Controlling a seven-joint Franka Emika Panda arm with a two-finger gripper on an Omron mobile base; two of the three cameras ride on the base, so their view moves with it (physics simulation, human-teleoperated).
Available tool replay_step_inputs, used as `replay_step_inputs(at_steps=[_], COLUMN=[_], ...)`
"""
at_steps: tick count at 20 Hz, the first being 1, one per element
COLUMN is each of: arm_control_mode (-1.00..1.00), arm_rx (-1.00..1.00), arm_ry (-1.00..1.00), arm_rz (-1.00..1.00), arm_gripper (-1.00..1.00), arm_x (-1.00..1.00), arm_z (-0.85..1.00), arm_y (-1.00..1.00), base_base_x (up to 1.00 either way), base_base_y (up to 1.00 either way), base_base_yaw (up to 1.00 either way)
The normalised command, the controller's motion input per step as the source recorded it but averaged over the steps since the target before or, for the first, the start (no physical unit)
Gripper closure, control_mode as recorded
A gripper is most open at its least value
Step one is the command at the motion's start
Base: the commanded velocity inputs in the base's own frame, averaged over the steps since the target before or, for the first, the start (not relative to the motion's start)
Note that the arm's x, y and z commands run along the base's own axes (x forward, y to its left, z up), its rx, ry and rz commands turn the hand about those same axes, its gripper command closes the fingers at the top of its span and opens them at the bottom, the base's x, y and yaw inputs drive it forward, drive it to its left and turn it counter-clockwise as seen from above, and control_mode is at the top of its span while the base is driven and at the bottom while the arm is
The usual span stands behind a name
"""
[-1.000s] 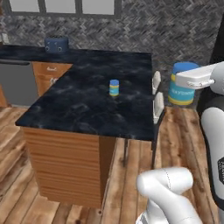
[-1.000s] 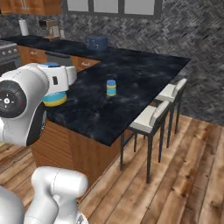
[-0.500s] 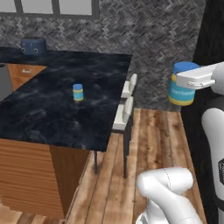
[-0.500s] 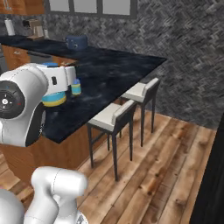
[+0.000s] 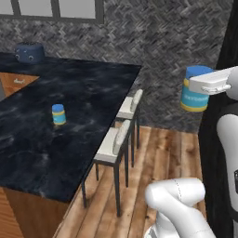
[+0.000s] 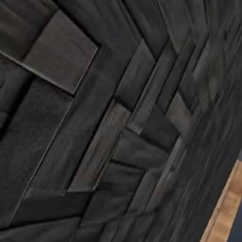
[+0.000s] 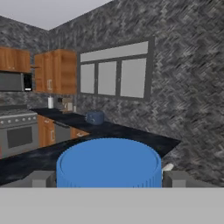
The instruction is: The dining table condiment station is running low on mayonnaise. Refill the condiment station by opening the cabinet and taking the mayonnaise from the cabinet and placing it on the dining table.
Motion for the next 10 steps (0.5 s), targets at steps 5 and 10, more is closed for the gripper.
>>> replay_step_inputs(at_steps=[5, 10], arm_control_mode=[1.0, 1.0], arm_rx=[0.0, 0.0], arm_ry=[0.0, 0.0], arm_rz=[0.0, 0.0], arm_gripper=[1.0, 1.0], arm_x=[0.0, 0.0], arm_z=[0.0, 0.0], arm_y=[0.0, 0.0], base_base_x=[0.88, 0.76], base_base_y=[-0.41, -0.43], base_base_yaw=[0.4, 0.47])
